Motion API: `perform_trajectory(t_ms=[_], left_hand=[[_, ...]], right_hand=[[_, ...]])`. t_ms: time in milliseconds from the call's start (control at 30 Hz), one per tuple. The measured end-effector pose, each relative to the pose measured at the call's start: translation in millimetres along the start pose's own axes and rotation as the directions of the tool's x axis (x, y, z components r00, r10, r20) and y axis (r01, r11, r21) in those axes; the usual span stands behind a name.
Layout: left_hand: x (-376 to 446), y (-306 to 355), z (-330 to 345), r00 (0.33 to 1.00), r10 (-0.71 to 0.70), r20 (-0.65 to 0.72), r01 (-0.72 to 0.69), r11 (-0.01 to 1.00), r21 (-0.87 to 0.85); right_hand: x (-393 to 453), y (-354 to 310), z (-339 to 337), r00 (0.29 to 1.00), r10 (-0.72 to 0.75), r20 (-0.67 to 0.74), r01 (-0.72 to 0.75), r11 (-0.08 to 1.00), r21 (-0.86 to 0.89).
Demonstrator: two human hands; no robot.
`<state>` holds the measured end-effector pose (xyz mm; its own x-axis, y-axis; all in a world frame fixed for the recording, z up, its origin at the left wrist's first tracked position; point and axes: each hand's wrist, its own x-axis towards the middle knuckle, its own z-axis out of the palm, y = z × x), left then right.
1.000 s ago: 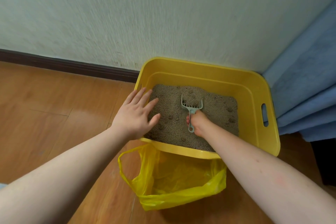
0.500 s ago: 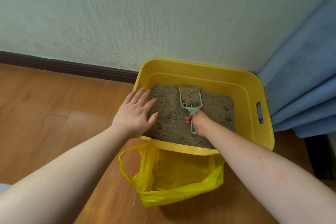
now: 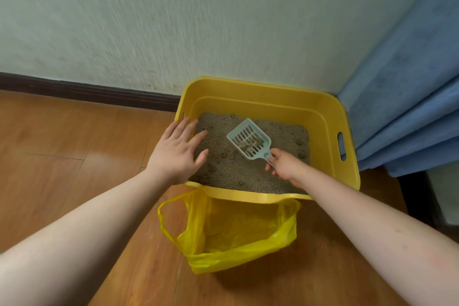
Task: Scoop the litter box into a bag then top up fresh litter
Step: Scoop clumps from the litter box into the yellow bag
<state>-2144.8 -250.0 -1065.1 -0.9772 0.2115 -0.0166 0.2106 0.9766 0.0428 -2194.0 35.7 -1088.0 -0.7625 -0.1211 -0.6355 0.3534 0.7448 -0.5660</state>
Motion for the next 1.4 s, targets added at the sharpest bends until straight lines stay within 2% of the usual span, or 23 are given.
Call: perform_trajectory(t_ms=[167, 433, 867, 1033, 1133, 1233, 1300, 1400], left_hand=[[1, -1, 0, 1.0, 0.003, 0.004, -0.003, 1.0, 0.001], [2, 0, 0, 1.0, -0.001, -0.001, 0.001, 1.0, 0.002], [1, -1, 1, 1.0, 0.007, -0.006, -0.006, 1.0, 0.009], [-1, -2, 0, 1.0, 0.008, 0.001, -0.008, 1.0, 0.004], [-1, -1, -1, 1.0, 0.008, 0.016, -0.008, 1.0, -0.007], [0, 0, -2, 0.999, 0.016, 0.032, -0.016, 1.0, 0.002], [0, -1, -3, 0.999, 0.016, 0.028, -0.017, 1.0, 0.009], [1, -1, -3, 0.999, 0.016, 0.033, -0.016, 1.0, 0.016]], right_hand=[[-3, 10, -9, 0.999, 0.039, 0.003, -0.039, 0.996, -0.081], [-15, 18, -12, 1.0, 0.02, -0.007, -0.021, 0.982, -0.186], [-91, -17, -30, 0.97, -0.244, -0.007, 0.234, 0.936, -0.263], [-136, -17, -21, 0.955, -0.25, 0.159, 0.277, 0.944, -0.18], [-145, -3, -2, 0.953, -0.214, 0.216, 0.263, 0.937, -0.231], [-142, 13, 21, 0.964, -0.174, 0.203, 0.247, 0.87, -0.427], [-137, 22, 34, 0.968, -0.17, 0.187, 0.248, 0.773, -0.584], [-133, 37, 53, 0.943, -0.275, 0.186, 0.319, 0.594, -0.739]])
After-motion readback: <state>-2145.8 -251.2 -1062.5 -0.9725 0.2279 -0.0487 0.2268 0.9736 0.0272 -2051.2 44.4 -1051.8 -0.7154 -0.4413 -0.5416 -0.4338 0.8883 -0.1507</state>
